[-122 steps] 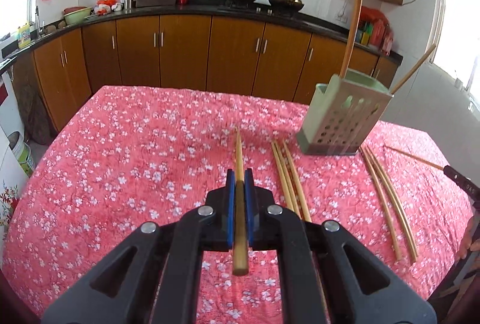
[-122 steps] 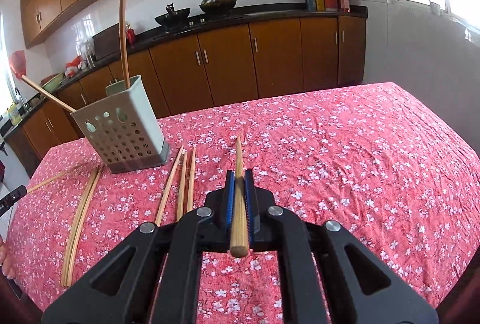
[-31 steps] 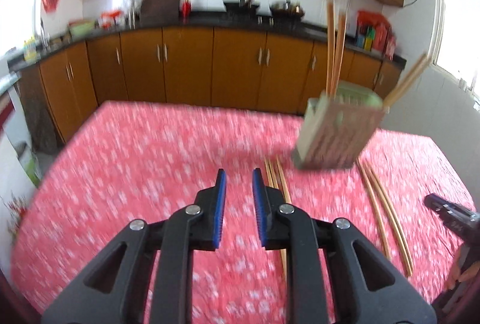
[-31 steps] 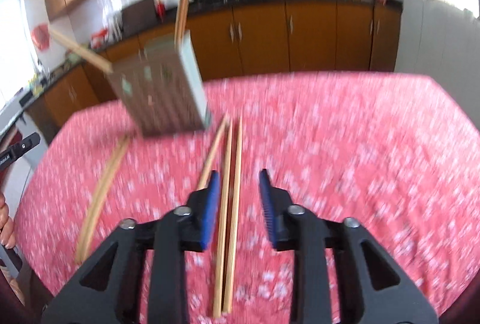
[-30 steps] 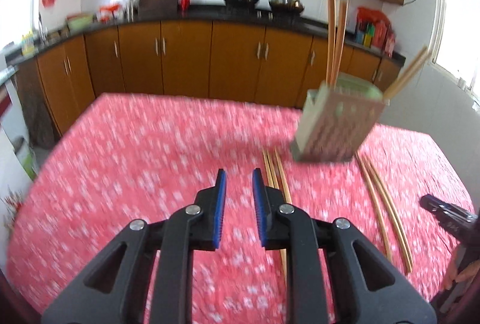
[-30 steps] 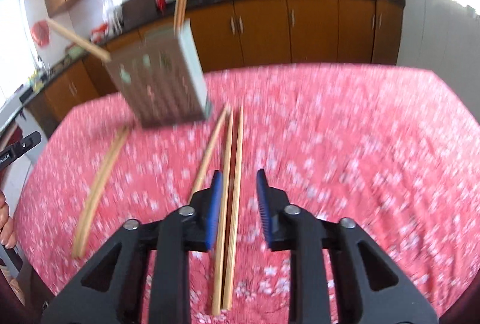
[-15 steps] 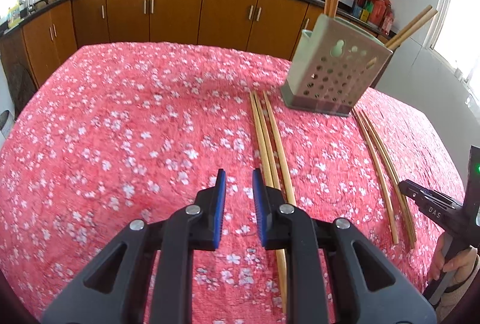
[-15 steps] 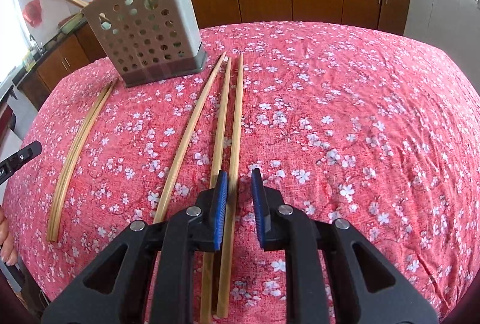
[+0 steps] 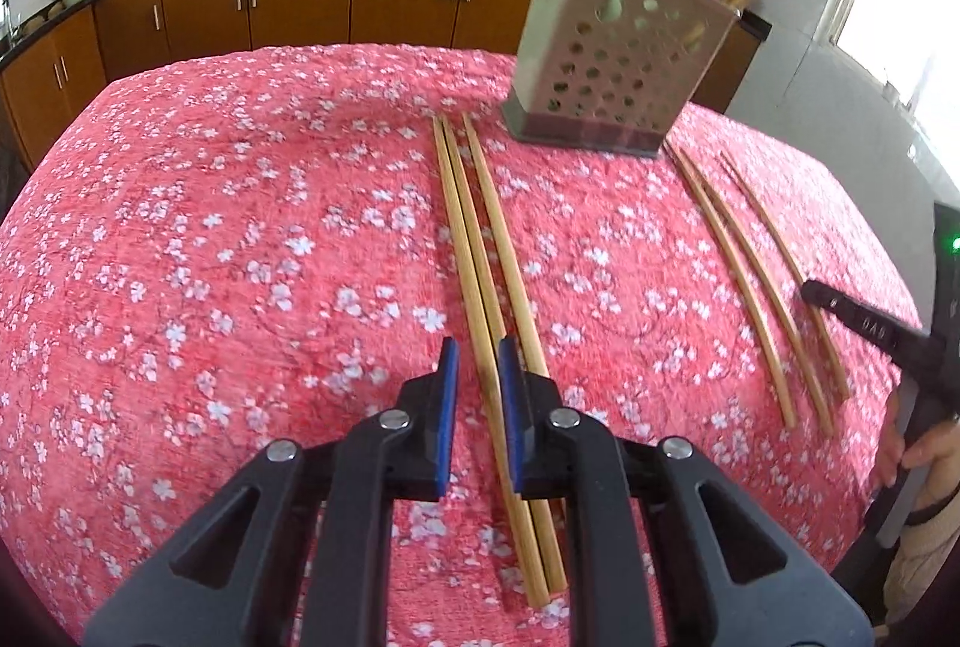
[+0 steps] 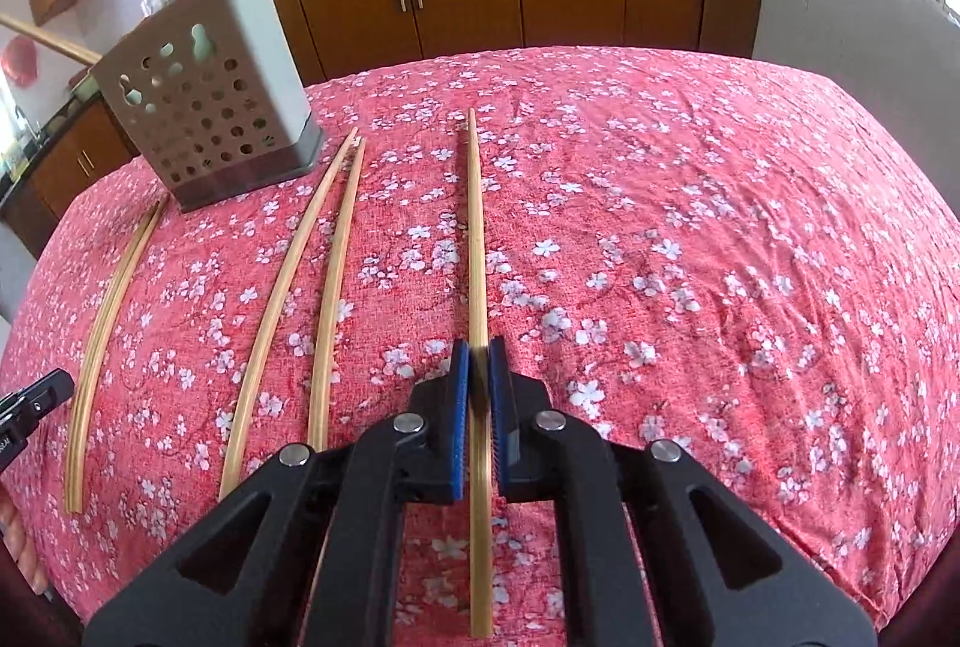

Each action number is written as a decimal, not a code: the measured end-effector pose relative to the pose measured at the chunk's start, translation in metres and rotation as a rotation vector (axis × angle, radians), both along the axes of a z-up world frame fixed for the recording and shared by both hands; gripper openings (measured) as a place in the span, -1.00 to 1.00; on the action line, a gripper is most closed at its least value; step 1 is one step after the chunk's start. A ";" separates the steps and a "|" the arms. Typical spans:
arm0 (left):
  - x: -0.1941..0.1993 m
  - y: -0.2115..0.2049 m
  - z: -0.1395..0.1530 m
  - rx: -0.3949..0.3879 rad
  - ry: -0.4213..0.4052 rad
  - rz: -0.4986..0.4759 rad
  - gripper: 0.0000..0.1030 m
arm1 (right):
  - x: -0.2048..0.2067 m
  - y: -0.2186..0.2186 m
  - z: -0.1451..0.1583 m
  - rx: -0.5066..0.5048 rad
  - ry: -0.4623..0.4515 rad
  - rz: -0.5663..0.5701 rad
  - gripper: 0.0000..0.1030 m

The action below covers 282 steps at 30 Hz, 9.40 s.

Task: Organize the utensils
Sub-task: 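Grasp a chopstick with the left gripper while the right gripper grasps another, then lift both held chopsticks upright and carry them above the grey holder, then open both grippers to drop the chopsticks into the holder, then lower both grippers to the remaining chopsticks on the table, then grasp a chopstick with the left gripper while the right gripper grasps another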

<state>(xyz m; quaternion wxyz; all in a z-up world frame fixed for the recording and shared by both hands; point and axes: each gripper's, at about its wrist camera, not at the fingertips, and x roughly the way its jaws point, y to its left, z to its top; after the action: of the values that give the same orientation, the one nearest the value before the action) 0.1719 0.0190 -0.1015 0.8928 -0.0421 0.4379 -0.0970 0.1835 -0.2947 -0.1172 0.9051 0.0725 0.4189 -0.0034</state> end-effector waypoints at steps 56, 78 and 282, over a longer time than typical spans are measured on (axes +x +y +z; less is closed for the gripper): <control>0.049 0.051 -0.005 0.091 -0.015 0.204 -0.81 | 0.018 0.001 0.000 -0.036 -0.018 0.017 -0.84; 0.049 0.050 -0.005 0.099 -0.014 0.207 -0.81 | 0.018 0.001 0.000 -0.034 -0.017 0.014 -0.83; 0.051 0.047 -0.006 0.120 -0.011 0.199 -0.73 | 0.032 0.007 0.004 -0.052 -0.019 -0.006 -0.83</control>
<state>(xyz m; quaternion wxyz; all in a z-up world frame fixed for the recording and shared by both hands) 0.2230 0.0663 -0.1075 0.9014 -0.0311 0.4316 0.0182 0.2151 -0.2881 -0.1132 0.9105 0.0502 0.4100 -0.0165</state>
